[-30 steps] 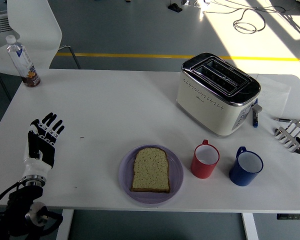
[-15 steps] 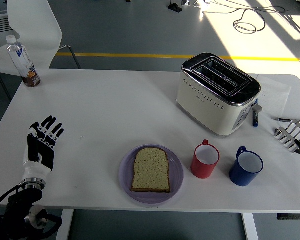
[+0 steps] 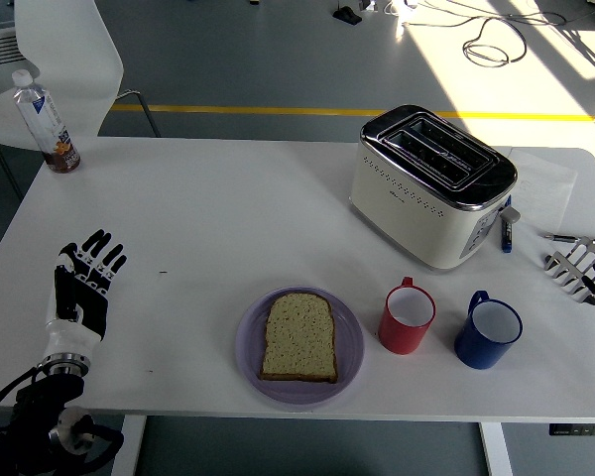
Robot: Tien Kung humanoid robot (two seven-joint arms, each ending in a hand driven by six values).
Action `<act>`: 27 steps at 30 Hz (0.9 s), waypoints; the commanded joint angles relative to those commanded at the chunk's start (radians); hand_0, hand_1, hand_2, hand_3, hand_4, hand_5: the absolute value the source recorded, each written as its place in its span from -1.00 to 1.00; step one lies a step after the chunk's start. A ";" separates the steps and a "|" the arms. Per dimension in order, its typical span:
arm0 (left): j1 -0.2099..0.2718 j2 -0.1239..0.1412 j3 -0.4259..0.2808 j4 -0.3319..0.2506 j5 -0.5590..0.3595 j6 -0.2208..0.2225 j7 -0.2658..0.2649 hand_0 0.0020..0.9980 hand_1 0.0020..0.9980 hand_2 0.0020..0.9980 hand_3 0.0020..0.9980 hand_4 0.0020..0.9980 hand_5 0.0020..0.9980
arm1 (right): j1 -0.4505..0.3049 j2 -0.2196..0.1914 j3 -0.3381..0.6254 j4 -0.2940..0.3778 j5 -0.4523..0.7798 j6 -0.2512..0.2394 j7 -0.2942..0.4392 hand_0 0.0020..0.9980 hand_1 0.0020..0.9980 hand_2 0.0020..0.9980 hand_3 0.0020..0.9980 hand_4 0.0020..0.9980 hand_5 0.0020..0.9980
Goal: Push plate across desktop,pick up the break from the machine,place the break in the plate
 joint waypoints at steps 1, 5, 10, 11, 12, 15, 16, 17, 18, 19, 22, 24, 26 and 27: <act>-0.002 0.000 -0.001 0.000 0.001 0.000 0.001 0.56 0.51 0.63 0.40 -0.13 0.91 | 0.001 0.000 0.001 0.000 -0.001 -0.001 0.000 0.41 0.42 0.44 0.44 -0.05 0.06; -0.009 0.000 -0.006 -0.002 0.001 0.001 0.002 0.56 0.51 0.63 0.39 -0.13 0.91 | 0.008 0.001 0.004 0.001 -0.005 -0.003 -0.002 0.41 0.42 0.44 0.44 -0.05 0.06; -0.013 0.000 -0.013 -0.004 0.002 0.001 0.006 0.56 0.51 0.64 0.39 -0.13 0.91 | 0.013 0.002 0.005 0.001 -0.006 0.000 -0.003 0.41 0.42 0.44 0.43 -0.05 0.06; -0.013 0.000 -0.016 -0.005 0.003 0.000 0.009 0.56 0.51 0.64 0.39 -0.13 0.91 | 0.014 0.002 0.004 0.001 -0.006 0.000 -0.003 0.41 0.42 0.44 0.43 -0.05 0.06; -0.014 0.000 -0.017 -0.007 0.003 0.000 0.013 0.56 0.51 0.64 0.39 -0.13 0.91 | 0.015 0.003 0.004 0.000 -0.006 0.000 -0.003 0.41 0.42 0.44 0.43 -0.05 0.06; -0.014 0.000 -0.026 -0.012 0.008 0.001 0.039 0.56 0.51 0.64 0.39 -0.13 0.91 | 0.016 0.004 0.002 -0.001 -0.008 0.000 -0.004 0.41 0.42 0.44 0.43 -0.05 0.06; -0.014 0.000 -0.027 -0.013 0.008 0.002 0.043 0.56 0.51 0.64 0.39 -0.13 0.91 | 0.016 0.004 0.002 -0.001 -0.008 0.000 -0.004 0.41 0.42 0.44 0.43 -0.05 0.06; -0.014 0.000 -0.032 -0.015 0.011 0.000 0.063 0.56 0.52 0.64 0.40 -0.13 0.91 | 0.016 0.004 0.002 -0.001 -0.014 -0.002 -0.006 0.41 0.42 0.44 0.43 -0.02 0.09; -0.014 0.000 -0.034 -0.016 0.012 0.000 0.071 0.56 0.52 0.64 0.40 -0.13 0.91 | 0.016 0.004 0.002 -0.002 -0.016 -0.003 -0.007 0.41 0.42 0.44 0.43 -0.02 0.09; -0.014 0.000 -0.040 -0.020 0.011 -0.002 0.095 0.56 0.52 0.64 0.40 -0.13 0.91 | 0.016 0.005 0.001 -0.004 -0.027 -0.003 -0.008 0.41 0.42 0.44 0.43 -0.02 0.09; -0.013 0.000 -0.048 -0.028 0.005 -0.002 0.124 0.56 0.52 0.64 0.40 -0.13 0.91 | 0.017 0.007 -0.001 -0.006 -0.033 -0.002 -0.010 0.41 0.42 0.44 0.43 -0.02 0.09; -0.013 0.000 -0.058 -0.045 0.021 -0.002 0.160 0.56 0.52 0.64 0.41 -0.14 0.92 | 0.018 0.007 -0.001 -0.008 -0.039 0.001 -0.011 0.41 0.41 0.44 0.43 -0.05 0.06; -0.014 0.000 -0.065 -0.055 0.034 -0.005 0.188 0.56 0.52 0.64 0.41 -0.14 0.92 | 0.018 0.007 -0.001 -0.009 -0.040 0.003 -0.012 0.41 0.41 0.44 0.43 -0.05 0.06; -0.016 0.000 -0.069 -0.060 0.042 -0.009 0.202 0.56 0.52 0.64 0.41 -0.14 0.92 | 0.018 0.007 0.000 -0.009 -0.041 0.004 -0.013 0.41 0.41 0.44 0.43 -0.05 0.06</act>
